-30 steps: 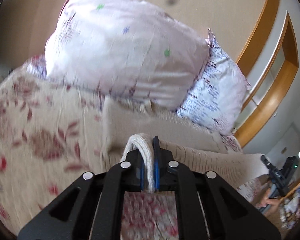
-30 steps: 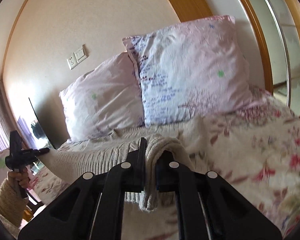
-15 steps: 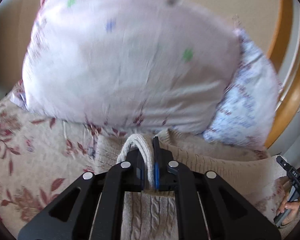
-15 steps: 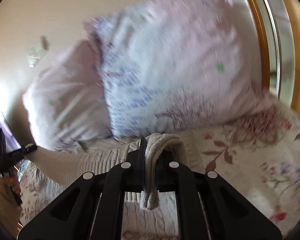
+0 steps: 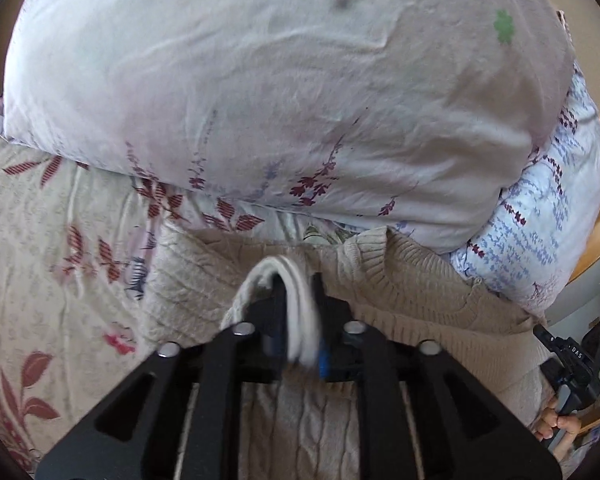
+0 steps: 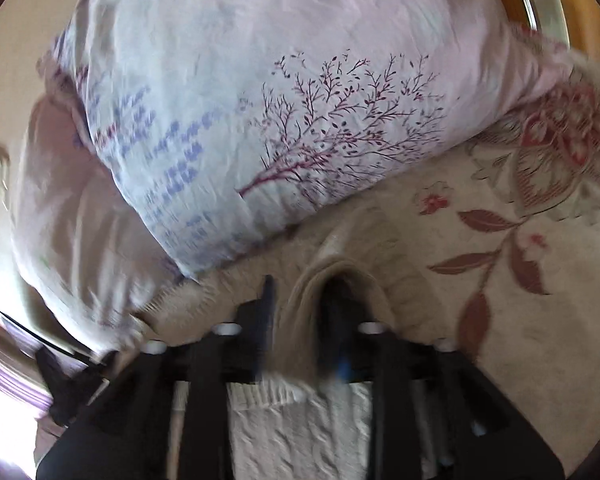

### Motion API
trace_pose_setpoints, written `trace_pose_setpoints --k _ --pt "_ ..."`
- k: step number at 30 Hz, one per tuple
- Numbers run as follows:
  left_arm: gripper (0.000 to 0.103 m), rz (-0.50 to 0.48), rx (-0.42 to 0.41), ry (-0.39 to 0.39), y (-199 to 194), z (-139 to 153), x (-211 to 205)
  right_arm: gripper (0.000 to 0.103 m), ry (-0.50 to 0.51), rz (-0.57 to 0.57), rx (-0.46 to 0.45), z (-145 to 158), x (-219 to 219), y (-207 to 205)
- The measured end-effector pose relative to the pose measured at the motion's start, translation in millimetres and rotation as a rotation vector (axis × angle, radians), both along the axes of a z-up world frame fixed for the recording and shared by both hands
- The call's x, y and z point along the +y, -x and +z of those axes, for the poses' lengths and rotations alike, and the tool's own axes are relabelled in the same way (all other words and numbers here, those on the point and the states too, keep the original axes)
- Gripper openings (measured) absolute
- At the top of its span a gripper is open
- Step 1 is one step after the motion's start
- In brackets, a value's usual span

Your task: Fold small clothes

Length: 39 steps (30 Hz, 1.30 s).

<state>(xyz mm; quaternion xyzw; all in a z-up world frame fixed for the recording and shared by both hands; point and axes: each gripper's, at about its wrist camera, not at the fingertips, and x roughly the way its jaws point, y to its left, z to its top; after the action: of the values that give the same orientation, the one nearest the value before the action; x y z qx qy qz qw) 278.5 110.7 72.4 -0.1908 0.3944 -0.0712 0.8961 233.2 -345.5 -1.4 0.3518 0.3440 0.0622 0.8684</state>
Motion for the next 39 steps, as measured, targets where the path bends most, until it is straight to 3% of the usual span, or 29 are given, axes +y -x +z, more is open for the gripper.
trace_pose_setpoints --k 1,4,7,9,11,13,16,22,26,27,31,39 --pt "0.038 -0.004 -0.008 0.019 -1 1 0 0.052 -0.024 -0.004 -0.022 2 0 -1" --pt "0.06 -0.007 -0.04 0.048 -2 8 0 0.061 -0.002 -0.005 -0.065 12 4 0" --pt "0.068 0.009 -0.071 0.034 6 19 4 0.062 0.033 -0.014 -0.112 24 4 10" --pt "0.068 0.012 -0.088 0.035 18 25 14 0.062 0.062 -0.027 -0.127 30 -3 24" --pt "0.065 0.005 -0.096 0.027 32 29 25 0.061 0.125 -0.043 -0.113 34 -10 34" --pt "0.056 -0.012 -0.101 0.004 48 28 34 0.059 0.198 -0.049 -0.09 33 -17 46" --pt "0.047 -0.043 -0.069 -0.032 69 18 45 0.05 0.213 -0.012 -0.048 22 -25 61" --pt "0.043 -0.081 -0.016 -0.126 87 -4 38 0.047 0.281 0.057 0.01 6 -8 69" --pt "0.038 -0.094 -0.007 -0.159 92 -14 32 0.023 0.34 0.082 0.037 -1 6 68" --pt "0.032 -0.099 -0.004 -0.163 92 -16 30 0.017 0.356 0.083 0.037 -2 8 69" --pt "0.009 -0.106 0.009 -0.141 93 -21 31 0.012 0.403 0.079 0.018 3 14 74" --pt "0.008 -0.107 -0.021 -0.083 104 -9 45 0.011 0.414 0.053 -0.053 26 17 95"
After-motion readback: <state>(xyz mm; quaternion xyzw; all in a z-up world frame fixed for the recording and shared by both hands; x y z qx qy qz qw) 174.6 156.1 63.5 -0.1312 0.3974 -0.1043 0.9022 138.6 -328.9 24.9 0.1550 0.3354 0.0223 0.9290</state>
